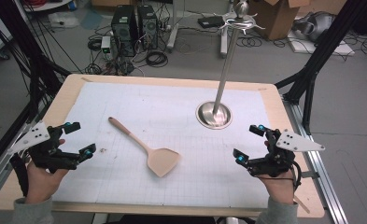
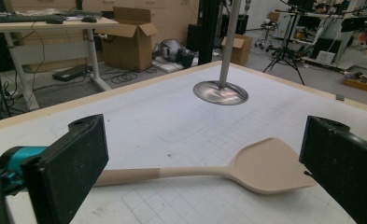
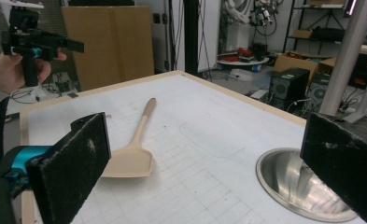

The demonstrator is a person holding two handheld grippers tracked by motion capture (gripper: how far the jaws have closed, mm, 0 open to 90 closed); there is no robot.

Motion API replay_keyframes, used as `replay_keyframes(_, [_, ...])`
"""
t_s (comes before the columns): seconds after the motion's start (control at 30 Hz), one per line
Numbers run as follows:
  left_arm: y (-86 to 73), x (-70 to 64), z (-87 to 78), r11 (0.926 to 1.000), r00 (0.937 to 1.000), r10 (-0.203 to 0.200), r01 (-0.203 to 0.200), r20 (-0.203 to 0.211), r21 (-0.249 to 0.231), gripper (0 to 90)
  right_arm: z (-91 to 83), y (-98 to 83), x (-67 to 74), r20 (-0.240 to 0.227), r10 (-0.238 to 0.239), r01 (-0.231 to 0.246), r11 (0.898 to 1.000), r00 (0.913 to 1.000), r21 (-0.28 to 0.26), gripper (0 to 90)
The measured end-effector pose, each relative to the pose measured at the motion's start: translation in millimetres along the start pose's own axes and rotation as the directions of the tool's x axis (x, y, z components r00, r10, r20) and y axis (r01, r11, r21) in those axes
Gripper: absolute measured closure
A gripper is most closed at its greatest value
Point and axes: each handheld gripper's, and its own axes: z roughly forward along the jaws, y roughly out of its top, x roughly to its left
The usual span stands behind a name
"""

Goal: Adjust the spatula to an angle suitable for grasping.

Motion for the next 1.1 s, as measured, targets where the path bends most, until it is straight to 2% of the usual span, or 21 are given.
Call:
replay_keyframes(0.23, [0.0, 0.5, 2.6, 1.0000, 0.9999, -0.004, 0.004, 0.013, 0.006, 1.8, 1.7, 0.0, -0.7, -0.013, 0.003, -0.003, 1.000, 0.9999, 0.002, 0.7])
replay_keyframes(0.3, [0.5, 1.9, 4.1, 0.9997, 0.9997, -0.008, 0.008, 0.025, 0.022, 1.8, 3.3, -0.2, -1.3, -0.017, 0.004, -0.004, 1.000, 0.9999, 0.007, 0.7])
replay_keyframes(0.57, [-1.5, 1.5, 10.2, 0.9992, 1.0000, -0.004, 0.003, 0.009, 0.040, 3.3, 2.5, 0.2, -2.5, -0.022, 0.009, -0.009, 1.000, 0.9997, 0.002, 0.7])
replay_keyframes(0.7, [-2.1, 1.3, 12.9, 0.9983, 1.0000, 0.004, -0.004, 0.006, 0.059, 8.8, 3.0, 0.9, -2.1, -0.026, 0.008, -0.008, 1.000, 0.9996, 0.000, 0.7])
replay_keyframes(0.8, [-3.3, 1.2, 16.6, 0.9973, 0.9990, 0.020, -0.023, 0.041, 0.070, 16.3, 6.9, 0.7, -3.1, -0.029, 0.001, -0.001, 1.000, 0.9996, 0.010, 0.7])
replay_keyframes(0.93, [-3.6, 0.2, 21.6, 0.9954, 0.9980, 0.038, -0.042, 0.051, 0.086, 20.8, 9.9, 0.5, -5.0, -0.030, 0.005, -0.005, 1.000, 0.9995, 0.017, 0.7])
replay_keyframes(1.03, [-3.5, 2.1, 24.5, 0.9945, 0.9978, 0.042, -0.047, 0.052, 0.094, 23.3, 11.2, 1.4, -6.6, -0.030, 0.007, -0.007, 1.000, 0.9995, 0.012, 0.7])
replay_keyframes(1.1, [-3.7, 4.0, 26.6, 0.9942, 0.9982, 0.029, -0.034, 0.053, 0.102, 27.9, 12.0, 2.0, -7.6, -0.030, 0.004, -0.003, 1.000, 0.9995, 0.010, 0.7])
